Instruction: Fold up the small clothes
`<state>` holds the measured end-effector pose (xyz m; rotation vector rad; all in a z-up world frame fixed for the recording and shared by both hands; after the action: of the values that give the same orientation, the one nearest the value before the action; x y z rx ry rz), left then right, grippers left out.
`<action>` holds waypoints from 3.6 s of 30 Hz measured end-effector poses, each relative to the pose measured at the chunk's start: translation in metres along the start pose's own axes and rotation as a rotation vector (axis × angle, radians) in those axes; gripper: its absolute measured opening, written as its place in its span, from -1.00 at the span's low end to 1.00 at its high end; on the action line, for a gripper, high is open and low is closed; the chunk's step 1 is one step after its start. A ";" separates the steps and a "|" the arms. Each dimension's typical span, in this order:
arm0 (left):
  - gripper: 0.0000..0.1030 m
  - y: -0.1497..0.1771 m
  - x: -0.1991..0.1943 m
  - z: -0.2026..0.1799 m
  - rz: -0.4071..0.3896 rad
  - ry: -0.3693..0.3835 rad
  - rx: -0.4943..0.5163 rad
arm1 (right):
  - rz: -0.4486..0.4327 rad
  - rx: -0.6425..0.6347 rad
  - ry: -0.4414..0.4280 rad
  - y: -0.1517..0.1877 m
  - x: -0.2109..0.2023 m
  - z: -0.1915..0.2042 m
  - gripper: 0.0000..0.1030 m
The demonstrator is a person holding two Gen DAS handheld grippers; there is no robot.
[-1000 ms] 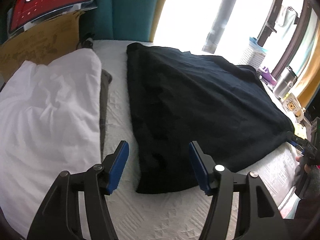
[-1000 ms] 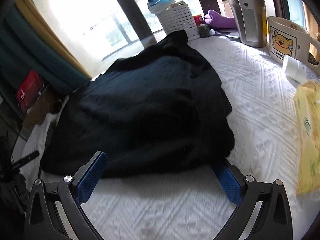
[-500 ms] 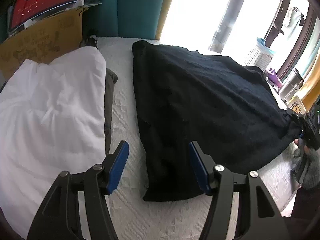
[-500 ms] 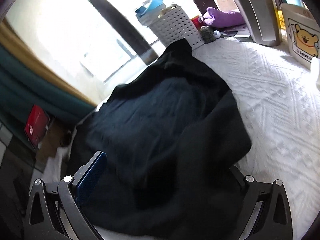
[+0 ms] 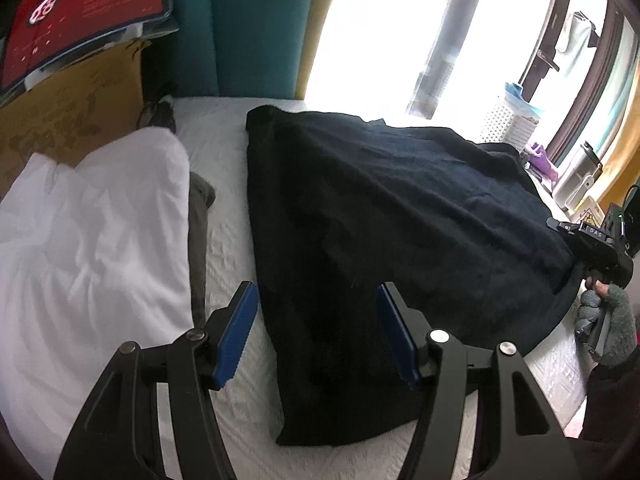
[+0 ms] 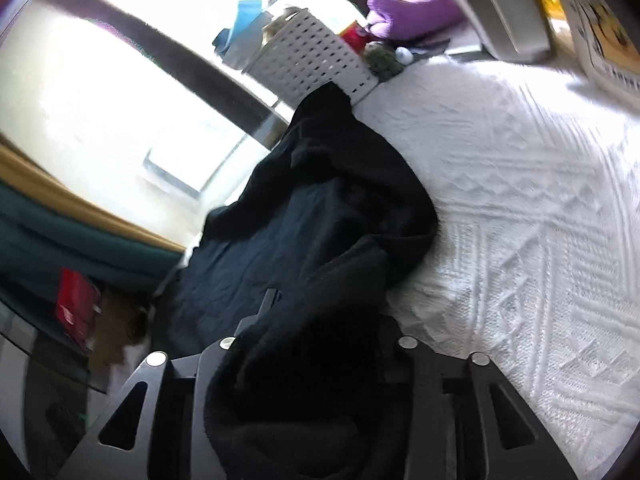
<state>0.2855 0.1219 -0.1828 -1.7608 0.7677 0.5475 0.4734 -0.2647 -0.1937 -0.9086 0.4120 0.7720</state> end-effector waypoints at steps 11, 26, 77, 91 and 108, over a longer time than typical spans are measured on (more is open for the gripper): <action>0.20 -0.017 -0.001 0.016 -0.045 0.014 -0.011 | -0.095 -0.132 -0.031 -0.017 -0.034 0.062 -0.69; 0.22 -0.034 -0.031 0.029 -0.129 0.110 0.023 | -0.050 -0.442 -0.161 0.012 -0.007 0.249 -0.79; 0.58 -0.057 0.012 -0.063 -0.002 0.086 0.354 | 0.097 -0.707 -0.067 0.120 -0.001 0.213 1.00; 0.18 -0.072 0.123 -0.066 0.217 0.039 0.459 | 0.085 -0.551 -0.021 0.058 0.038 0.156 1.00; -0.85 -0.091 0.089 -0.014 0.055 0.195 0.179 | 0.132 -0.587 0.004 0.057 0.069 0.165 1.00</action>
<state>0.4126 0.1070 -0.1803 -1.6459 0.9736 0.3348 0.4772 -0.0776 -0.1743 -1.4399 0.2499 1.0380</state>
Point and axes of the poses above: each gripper's, at about its wrist camera, not at the fingertips, and x roughly the way its jaws point, z to its left, y to its underside, the point moved 9 cm from there along x, roughly the way its jaws point, and after that the axes turned 7 degrees about y, right-handed, at the moved point
